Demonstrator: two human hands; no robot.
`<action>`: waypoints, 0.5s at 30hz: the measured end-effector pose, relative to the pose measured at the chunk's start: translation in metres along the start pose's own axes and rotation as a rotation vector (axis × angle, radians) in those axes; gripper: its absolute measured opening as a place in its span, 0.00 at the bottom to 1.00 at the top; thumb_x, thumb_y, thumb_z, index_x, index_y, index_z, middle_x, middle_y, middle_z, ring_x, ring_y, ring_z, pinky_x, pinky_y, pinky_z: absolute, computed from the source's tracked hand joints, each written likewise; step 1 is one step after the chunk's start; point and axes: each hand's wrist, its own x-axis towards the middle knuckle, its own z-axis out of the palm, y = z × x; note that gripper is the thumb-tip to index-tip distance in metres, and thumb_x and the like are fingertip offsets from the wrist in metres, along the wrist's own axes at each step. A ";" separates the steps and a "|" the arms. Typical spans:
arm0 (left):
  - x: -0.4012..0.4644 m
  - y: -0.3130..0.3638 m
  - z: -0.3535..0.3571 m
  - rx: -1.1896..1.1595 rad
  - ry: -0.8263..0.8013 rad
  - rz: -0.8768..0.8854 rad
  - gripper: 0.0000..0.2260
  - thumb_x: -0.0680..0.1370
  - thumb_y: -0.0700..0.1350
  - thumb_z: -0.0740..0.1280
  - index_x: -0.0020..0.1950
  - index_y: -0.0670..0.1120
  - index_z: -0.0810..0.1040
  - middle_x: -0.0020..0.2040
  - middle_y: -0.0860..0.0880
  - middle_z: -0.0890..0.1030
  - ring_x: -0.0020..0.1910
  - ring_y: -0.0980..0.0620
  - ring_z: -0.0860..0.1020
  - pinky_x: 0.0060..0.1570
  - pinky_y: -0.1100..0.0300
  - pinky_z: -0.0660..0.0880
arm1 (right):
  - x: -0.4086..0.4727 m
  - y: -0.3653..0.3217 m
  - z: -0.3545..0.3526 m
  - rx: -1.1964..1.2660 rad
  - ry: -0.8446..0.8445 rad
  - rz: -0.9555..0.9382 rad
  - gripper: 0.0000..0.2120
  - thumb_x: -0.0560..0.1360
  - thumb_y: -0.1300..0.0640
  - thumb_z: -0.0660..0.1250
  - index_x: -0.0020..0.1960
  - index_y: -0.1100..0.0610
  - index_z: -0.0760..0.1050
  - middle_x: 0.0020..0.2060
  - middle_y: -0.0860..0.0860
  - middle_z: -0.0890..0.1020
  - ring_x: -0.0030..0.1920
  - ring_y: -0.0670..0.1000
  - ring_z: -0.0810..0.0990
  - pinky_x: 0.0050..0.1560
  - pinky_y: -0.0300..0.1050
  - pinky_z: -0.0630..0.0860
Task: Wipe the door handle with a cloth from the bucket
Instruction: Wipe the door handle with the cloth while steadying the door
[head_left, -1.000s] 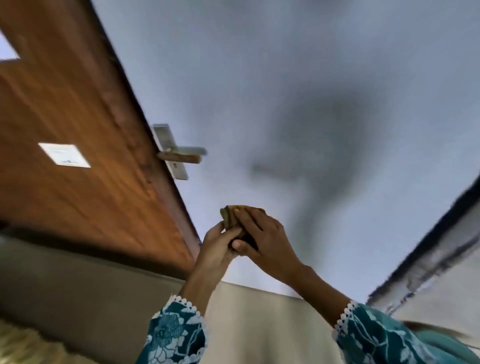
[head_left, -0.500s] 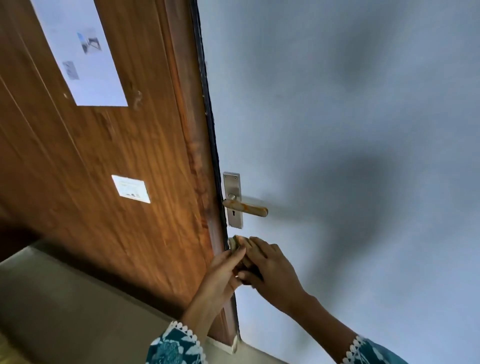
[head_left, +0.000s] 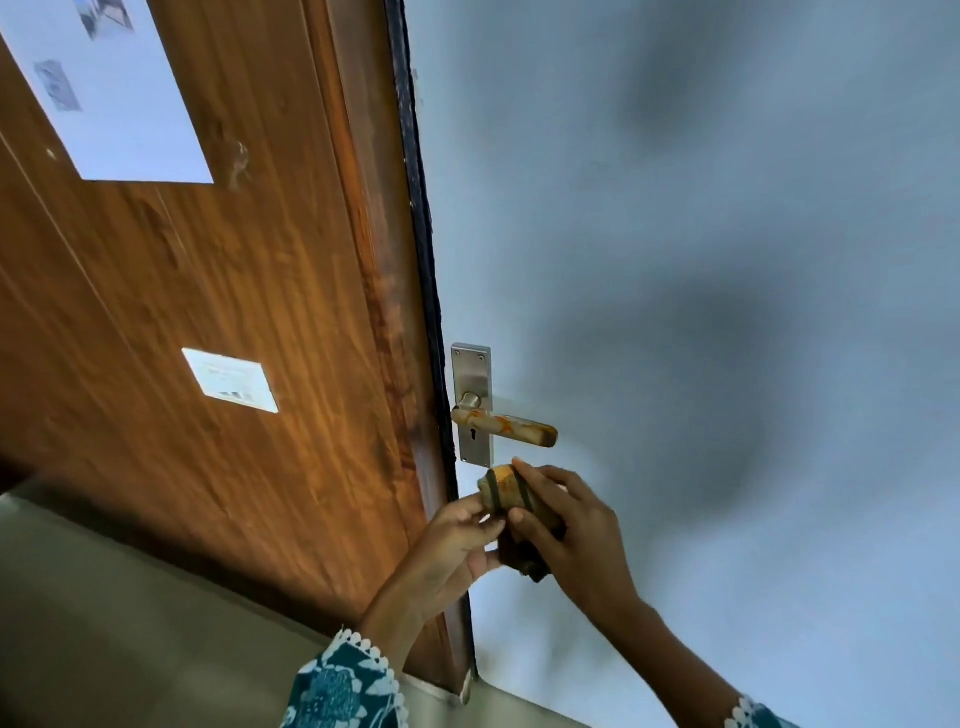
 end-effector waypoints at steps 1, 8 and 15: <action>0.003 0.006 -0.006 0.108 -0.044 -0.003 0.13 0.75 0.37 0.65 0.59 0.38 0.77 0.55 0.39 0.82 0.55 0.42 0.80 0.54 0.43 0.77 | 0.002 0.000 -0.001 -0.023 0.009 0.008 0.20 0.74 0.54 0.69 0.66 0.49 0.74 0.57 0.50 0.80 0.46 0.42 0.78 0.46 0.23 0.69; 0.026 0.058 -0.070 0.970 0.402 0.914 0.08 0.78 0.36 0.63 0.52 0.43 0.80 0.50 0.43 0.82 0.43 0.53 0.80 0.47 0.68 0.76 | 0.054 -0.026 -0.025 -0.404 0.221 0.134 0.11 0.75 0.49 0.67 0.57 0.41 0.79 0.53 0.46 0.80 0.43 0.50 0.80 0.34 0.43 0.77; 0.061 0.086 -0.124 1.408 0.454 1.270 0.20 0.77 0.41 0.61 0.68 0.36 0.69 0.71 0.39 0.64 0.73 0.43 0.59 0.70 0.38 0.56 | 0.122 -0.072 0.047 -0.666 0.093 0.101 0.11 0.74 0.53 0.66 0.55 0.44 0.80 0.55 0.47 0.79 0.53 0.56 0.72 0.33 0.41 0.63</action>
